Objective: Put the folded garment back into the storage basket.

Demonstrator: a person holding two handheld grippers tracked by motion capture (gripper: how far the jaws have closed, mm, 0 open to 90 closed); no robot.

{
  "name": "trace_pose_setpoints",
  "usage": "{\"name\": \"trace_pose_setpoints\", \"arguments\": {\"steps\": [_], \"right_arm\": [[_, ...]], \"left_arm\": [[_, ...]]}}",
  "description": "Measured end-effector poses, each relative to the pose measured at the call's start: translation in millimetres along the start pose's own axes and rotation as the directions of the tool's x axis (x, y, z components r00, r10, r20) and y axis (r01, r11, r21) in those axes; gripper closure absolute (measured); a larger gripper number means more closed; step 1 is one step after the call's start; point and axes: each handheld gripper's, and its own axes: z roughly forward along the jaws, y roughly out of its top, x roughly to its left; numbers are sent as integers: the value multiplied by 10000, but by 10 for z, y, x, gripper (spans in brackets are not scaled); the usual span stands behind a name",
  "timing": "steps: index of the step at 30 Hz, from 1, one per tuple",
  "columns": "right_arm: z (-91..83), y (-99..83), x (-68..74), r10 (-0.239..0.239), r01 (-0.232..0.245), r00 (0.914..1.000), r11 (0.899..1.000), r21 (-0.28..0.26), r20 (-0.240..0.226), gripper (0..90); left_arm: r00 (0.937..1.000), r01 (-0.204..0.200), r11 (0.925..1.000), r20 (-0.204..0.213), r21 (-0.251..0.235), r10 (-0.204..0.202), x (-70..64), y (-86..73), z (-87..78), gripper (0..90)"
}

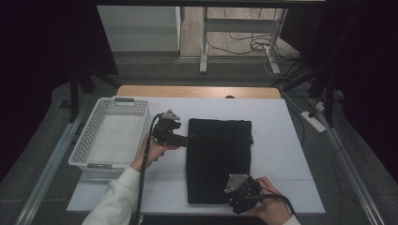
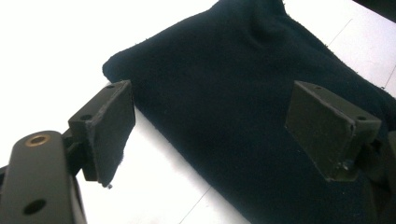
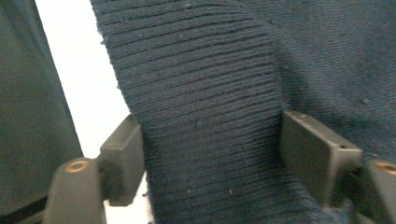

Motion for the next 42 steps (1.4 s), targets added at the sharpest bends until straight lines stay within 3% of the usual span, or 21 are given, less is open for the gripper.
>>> {"name": "trace_pose_setpoints", "arguments": {"steps": [3, 4, 6, 9, 12, 15, 18, 21, 24, 26, 27, 28, 29, 30, 31, 32, 42], "right_arm": [[-14, 5, -4, -29, 26, 9995, 10000, 93, 330, 435], [-14, 5, -4, -29, 26, 9995, 10000, 93, 330, 435], [-9, 10, 8, -193, 184, 9976, 9997, 141, 667, 492], [1, 9, 19, -380, 356, 9909, 9991, 212, 1289, 649], [-9, 13, 11, -274, 249, 9900, 9995, 199, 1382, 683], [-21, 1, -23, 20, -17, 9928, 10000, -24, 1196, 706], [-66, -35, -112, 633, -608, 9967, 9970, -482, 514, 725], [-89, -49, -147, 893, -872, 9956, 9935, -729, 267, 732], [-160, -68, -186, 1288, -1283, 9917, 9846, -1184, -35, 738], [-224, -87, -212, 1628, -1658, 9861, 9732, -1596, -318, 741], [-224, -87, -212, 1628, -1658, 9861, 9732, -1596, -318, 741], [-281, -107, -242, 1904, -1990, 9797, 9608, -1931, -625, 744], [-281, -107, -242, 1904, -1990, 9797, 9608, -1931, -625, 744], [-321, -126, -262, 2097, -2256, 9733, 9493, -2191, -935, 745], [-321, -126, -262, 2097, -2256, 9733, 9493, -2191, -935, 745], [-335, -129, -268, 2156, -2395, 9688, 9413, -2378, -1225, 745], [-302, -130, -272, 2153, -2468, 9652, 9376, -2452, -1483, 744]], "left_arm": [[10000, 26, 10000, -6, -12, -26, -1, 0, 4, 174], [10000, 26, 10000, -6, -12, -26, -1, 0, 4, 174], [10000, 16, 10000, 3, 9, -16, -7, 1, 11, 174], [10000, -21, 10000, -18, 30, 21, -20, 4, 19, 174], [10000, -21, 10000, -40, 26, 21, -22, 4, 19, 174], [10000, -25, 10000, -47, 51, 25, -21, 3, 23, 173], [10000, -6, 10000, -50, 74, 6, -15, 1, 31, 174], [10000, 4, 9999, -57, 120, -3, -4, -3, 38, 173], [9999, 106, 9998, -125, 149, -104, 6, -9, 51, 169], [9998, 130, 9997, -141, 198, -127, 12, -15, 63, 168], [9998, 130, 9997, -141, 198, -127, 12, -15, 63, 168], [9998, 166, 9997, -130, 187, -163, 11, -18, 68, 168], [9998, 165, 9997, -127, 201, -163, 11, -18, 71, 168], [9998, 170, 9996, -130, 221, -167, 12, -20, 77, 168], [9998, 170, 9996, -130, 221, -167, 12, -20, 77, 168], [9998, 170, 9995, -124, 248, -167, 15, -22, 86, 168], [9984, 488, 9984, -283, 272, -481, 72, -31, 175, 163]]}}
